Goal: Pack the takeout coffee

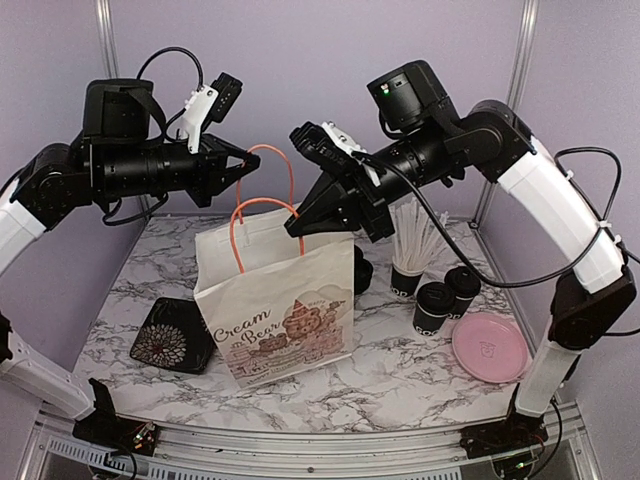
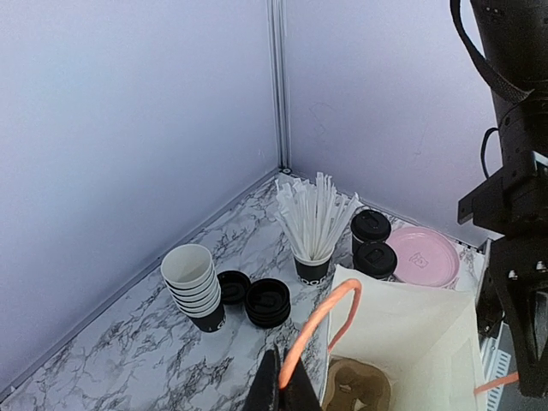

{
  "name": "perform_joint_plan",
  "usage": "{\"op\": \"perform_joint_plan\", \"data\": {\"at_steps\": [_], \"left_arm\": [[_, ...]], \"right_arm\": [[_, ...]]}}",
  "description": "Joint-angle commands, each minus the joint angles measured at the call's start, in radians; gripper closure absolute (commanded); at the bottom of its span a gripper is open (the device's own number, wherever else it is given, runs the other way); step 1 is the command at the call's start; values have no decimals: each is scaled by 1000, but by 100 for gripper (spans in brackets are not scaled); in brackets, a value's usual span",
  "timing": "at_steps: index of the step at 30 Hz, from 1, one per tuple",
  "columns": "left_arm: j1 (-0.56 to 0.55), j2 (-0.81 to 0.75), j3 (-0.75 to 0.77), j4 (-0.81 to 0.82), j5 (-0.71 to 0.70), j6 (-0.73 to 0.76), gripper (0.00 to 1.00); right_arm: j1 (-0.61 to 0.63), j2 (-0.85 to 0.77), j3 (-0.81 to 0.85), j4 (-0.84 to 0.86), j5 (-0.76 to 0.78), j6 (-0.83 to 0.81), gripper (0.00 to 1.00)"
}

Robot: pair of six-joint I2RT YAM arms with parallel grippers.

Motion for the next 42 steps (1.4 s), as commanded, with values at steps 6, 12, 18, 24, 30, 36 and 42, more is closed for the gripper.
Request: {"op": "perform_joint_plan", "data": {"at_steps": [6, 12, 18, 24, 30, 36, 42], "left_arm": [[4, 57, 30, -47, -54, 53, 100], [5, 55, -57, -63, -101, 53, 36], [4, -40, -92, -86, 101, 54, 15], [2, -154, -144, -118, 229, 38, 13], [-2, -118, -202, -157, 160, 12, 16], [-5, -12, -202, -156, 207, 8, 22], [-7, 89, -149, -138, 193, 48, 47]], "right_arm": [[3, -22, -30, 7, 77, -26, 100], [-32, -10, -107, -3, 88, -21, 55], [-96, -121, -147, -61, -37, -90, 19], [-193, -197, -195, -99, -75, -131, 18], [-320, -246, -313, -68, -97, -121, 19], [-385, -293, -397, -12, -86, -90, 19], [-404, -312, -445, 14, -79, -80, 21]]}}
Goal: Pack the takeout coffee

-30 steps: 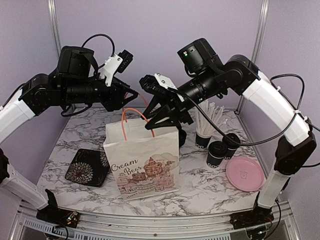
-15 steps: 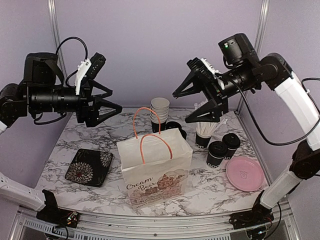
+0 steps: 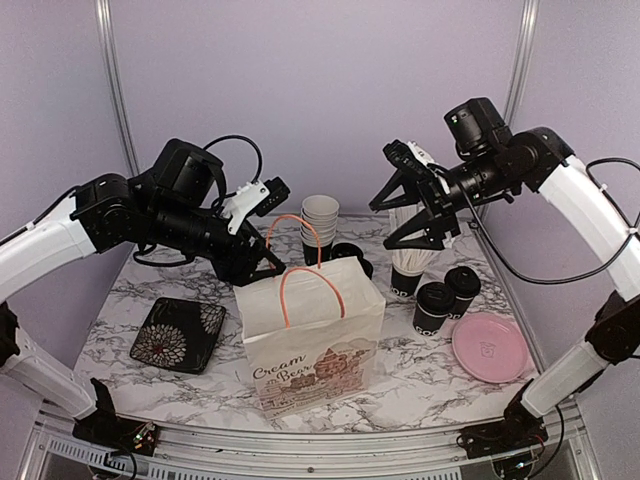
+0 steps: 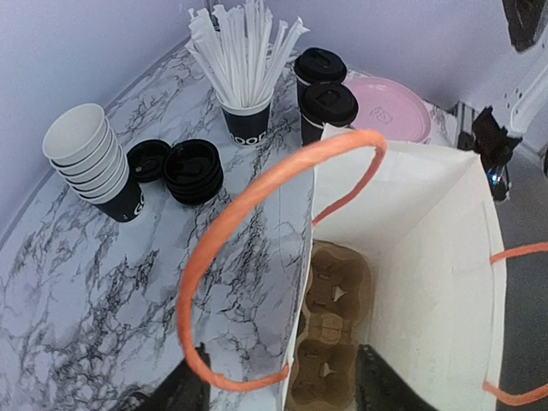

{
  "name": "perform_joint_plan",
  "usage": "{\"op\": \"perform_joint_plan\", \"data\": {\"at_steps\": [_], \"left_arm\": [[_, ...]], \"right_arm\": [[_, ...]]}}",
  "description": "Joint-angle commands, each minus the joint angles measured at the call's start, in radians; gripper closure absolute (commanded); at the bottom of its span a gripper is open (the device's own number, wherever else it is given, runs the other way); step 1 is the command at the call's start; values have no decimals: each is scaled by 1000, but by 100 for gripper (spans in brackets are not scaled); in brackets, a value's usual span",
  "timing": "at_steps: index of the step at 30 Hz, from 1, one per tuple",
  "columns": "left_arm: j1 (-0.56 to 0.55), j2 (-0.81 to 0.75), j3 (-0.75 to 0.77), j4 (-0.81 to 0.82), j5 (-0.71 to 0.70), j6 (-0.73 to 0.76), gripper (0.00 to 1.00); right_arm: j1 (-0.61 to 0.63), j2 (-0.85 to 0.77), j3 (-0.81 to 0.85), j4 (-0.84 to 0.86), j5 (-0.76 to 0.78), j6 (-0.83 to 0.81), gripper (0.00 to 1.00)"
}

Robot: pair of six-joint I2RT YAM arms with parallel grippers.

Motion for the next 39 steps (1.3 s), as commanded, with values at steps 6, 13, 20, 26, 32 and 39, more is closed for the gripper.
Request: {"op": "perform_joint_plan", "data": {"at_steps": [6, 13, 20, 26, 32, 39], "left_arm": [[-1, 82, 115, -4, -85, 106, 96], [-36, 38, 143, 0, -49, 85, 100], [-271, -55, -25, 64, 8, -61, 100], [-449, -67, -61, 72, -13, -165, 100], [-504, -72, -87, 79, -49, -173, 100], [-504, -66, -58, 79, -134, -97, 100]], "right_arm": [[-22, -33, -13, 48, -1, 20, 21], [-37, -13, -12, 52, 0, 39, 22], [-58, -39, -82, 81, 30, 41, 23], [-66, -23, -114, 86, 40, 46, 22], [-67, -37, -168, 108, 83, 48, 22], [-67, -86, -250, 127, 181, 53, 23]]}}
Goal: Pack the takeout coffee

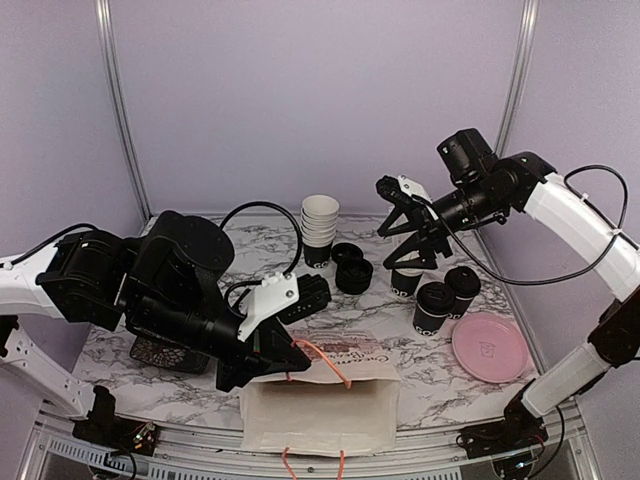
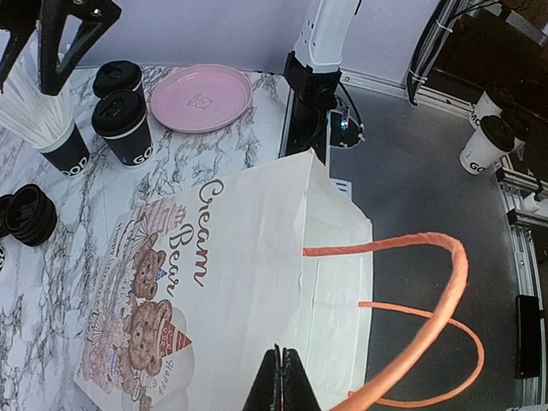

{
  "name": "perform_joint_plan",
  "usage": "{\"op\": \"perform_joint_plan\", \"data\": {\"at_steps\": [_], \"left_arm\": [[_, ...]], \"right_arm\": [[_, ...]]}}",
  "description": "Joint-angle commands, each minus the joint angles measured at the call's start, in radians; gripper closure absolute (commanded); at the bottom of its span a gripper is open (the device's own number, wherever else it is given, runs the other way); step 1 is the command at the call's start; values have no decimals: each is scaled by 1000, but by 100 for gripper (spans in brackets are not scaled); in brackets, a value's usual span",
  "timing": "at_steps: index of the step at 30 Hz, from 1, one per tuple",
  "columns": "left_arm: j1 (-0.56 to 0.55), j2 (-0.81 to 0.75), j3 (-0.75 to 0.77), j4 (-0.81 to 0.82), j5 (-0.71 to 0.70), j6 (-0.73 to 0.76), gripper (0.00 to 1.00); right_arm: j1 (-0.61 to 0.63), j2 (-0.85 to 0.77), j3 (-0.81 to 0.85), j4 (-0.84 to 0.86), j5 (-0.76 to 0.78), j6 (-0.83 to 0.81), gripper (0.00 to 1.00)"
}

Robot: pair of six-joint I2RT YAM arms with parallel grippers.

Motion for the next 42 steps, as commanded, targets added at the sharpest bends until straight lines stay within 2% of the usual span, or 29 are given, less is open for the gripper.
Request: {"op": "perform_joint_plan", "data": {"at_steps": [1, 5, 7, 10, 14, 18, 25, 30, 36, 40, 42], "left_arm": [[-3, -16, 37, 26, -101, 62, 100], [32, -15, 52, 26, -270, 161, 100], [100, -3, 51, 53, -365, 221, 69], [237, 57, 96, 61, -354, 259, 47], [314, 92, 144, 85, -349, 296, 36], [331, 73, 117, 150, -377, 300, 20], [334, 15, 92, 171, -426, 277, 17], [342, -53, 54, 184, -490, 274, 14], [356, -125, -16, 212, -517, 234, 2], [365, -129, -38, 217, -487, 215, 1], [371, -118, -40, 214, -486, 203, 1]], "right_arm": [[-8, -68, -34, 34, 82, 16, 22], [-12, -93, -55, 50, 101, 20, 23], [-16, -92, -58, 58, 104, 24, 22], [-19, -74, -49, 64, 106, 37, 23], [-18, -76, -40, 60, 95, 42, 23], [-18, -97, -64, 65, 114, 42, 22], [-44, -93, -106, 26, 250, 37, 22], [-175, -77, -145, -19, 273, -22, 23], [-269, -5, -166, -78, 378, -83, 23], [-270, 80, -157, -130, 442, -121, 17], [-270, 115, -154, -141, 461, -138, 5]]}}
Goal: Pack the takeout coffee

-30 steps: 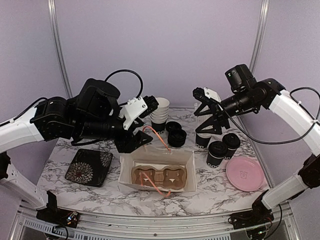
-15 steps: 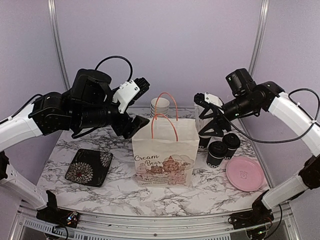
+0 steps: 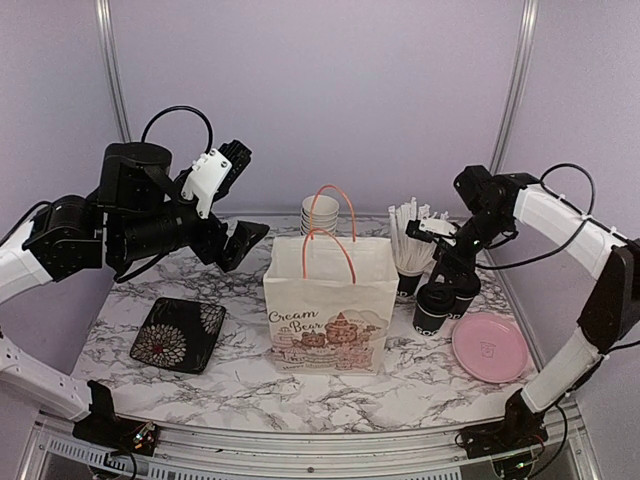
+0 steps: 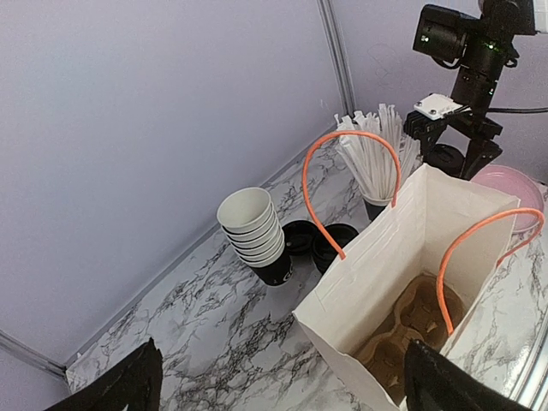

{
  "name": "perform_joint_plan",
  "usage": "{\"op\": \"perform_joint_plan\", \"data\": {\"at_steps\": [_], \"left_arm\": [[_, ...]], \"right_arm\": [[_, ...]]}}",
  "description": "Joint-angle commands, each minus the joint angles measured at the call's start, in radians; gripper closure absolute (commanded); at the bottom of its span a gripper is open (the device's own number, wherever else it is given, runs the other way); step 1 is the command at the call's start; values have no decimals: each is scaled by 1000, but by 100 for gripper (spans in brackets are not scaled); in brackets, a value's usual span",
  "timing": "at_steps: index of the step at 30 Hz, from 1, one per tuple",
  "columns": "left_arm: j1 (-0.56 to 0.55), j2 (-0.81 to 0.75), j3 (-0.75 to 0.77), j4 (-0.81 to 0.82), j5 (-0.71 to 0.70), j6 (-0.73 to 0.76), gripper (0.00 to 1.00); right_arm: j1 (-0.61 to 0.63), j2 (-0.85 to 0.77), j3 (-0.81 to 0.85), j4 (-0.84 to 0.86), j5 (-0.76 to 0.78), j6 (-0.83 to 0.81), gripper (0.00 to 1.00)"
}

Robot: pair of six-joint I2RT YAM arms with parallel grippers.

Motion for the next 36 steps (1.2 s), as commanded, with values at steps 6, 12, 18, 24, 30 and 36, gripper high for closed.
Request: {"op": "perform_joint_plan", "data": {"at_steps": [6, 12, 18, 24, 30, 36], "left_arm": [[25, 22, -25, 22, 13, -37, 1], [30, 25, -32, 22, 28, -35, 1], [37, 32, -44, 22, 41, -37, 1], [43, 32, -50, 22, 50, -38, 1], [46, 23, -63, 22, 55, -42, 1], [50, 16, -70, 22, 60, -46, 1]], "right_arm": [[-4, 118, 43, -89, 111, -99, 1], [-4, 143, 41, -117, 130, -140, 1], [-2, 147, 39, -131, 101, -155, 10], [15, 159, 36, -141, 106, -153, 13], [60, 155, 23, -131, 137, -139, 13], [84, 166, 6, -125, 179, -121, 14]]}}
